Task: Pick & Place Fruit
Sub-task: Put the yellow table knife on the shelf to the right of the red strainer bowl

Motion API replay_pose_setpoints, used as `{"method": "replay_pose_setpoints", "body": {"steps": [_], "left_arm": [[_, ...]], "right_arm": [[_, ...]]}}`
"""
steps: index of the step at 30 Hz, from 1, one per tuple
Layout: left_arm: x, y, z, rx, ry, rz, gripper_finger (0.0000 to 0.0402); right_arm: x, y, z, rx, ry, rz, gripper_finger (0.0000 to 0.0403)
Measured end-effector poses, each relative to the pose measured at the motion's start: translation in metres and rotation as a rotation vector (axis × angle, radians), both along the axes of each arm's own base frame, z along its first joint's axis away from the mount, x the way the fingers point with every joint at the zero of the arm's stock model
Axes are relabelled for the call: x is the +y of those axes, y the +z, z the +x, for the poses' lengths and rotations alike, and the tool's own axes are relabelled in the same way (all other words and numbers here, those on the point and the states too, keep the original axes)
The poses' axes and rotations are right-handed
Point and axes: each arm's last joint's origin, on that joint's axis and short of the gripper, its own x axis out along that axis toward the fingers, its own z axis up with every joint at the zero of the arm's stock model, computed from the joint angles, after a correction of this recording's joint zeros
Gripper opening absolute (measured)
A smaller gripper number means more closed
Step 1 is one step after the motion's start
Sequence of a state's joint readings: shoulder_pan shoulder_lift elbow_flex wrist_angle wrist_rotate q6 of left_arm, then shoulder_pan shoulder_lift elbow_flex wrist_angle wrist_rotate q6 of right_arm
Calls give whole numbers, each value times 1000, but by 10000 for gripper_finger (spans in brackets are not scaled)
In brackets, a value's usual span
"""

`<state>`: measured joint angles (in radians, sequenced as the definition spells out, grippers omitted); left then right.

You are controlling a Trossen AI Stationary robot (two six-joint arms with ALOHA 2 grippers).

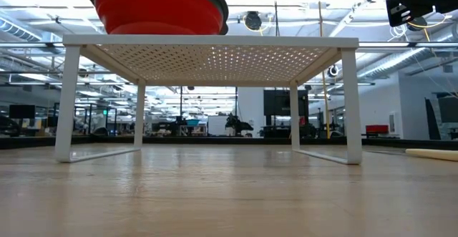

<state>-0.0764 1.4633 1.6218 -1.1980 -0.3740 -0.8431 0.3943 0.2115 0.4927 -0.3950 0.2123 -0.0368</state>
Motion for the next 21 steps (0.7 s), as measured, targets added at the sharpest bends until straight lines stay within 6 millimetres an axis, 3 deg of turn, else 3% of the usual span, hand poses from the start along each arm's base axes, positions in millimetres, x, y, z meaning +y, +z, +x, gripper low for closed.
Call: {"method": "replay_pose_setpoints", "body": {"steps": [5,11,21], "left_arm": [[-8,15,-4,-98,-127,61,85],[-19,20,1,-134,-264,127,9],[-26,33,3,-241,-438,189,5]], "right_arm": [[0,0,0,0,1,-1,0],[0,0,0,-1,1,-1,0],[0,0,0,-1,1,-1,0]]}}
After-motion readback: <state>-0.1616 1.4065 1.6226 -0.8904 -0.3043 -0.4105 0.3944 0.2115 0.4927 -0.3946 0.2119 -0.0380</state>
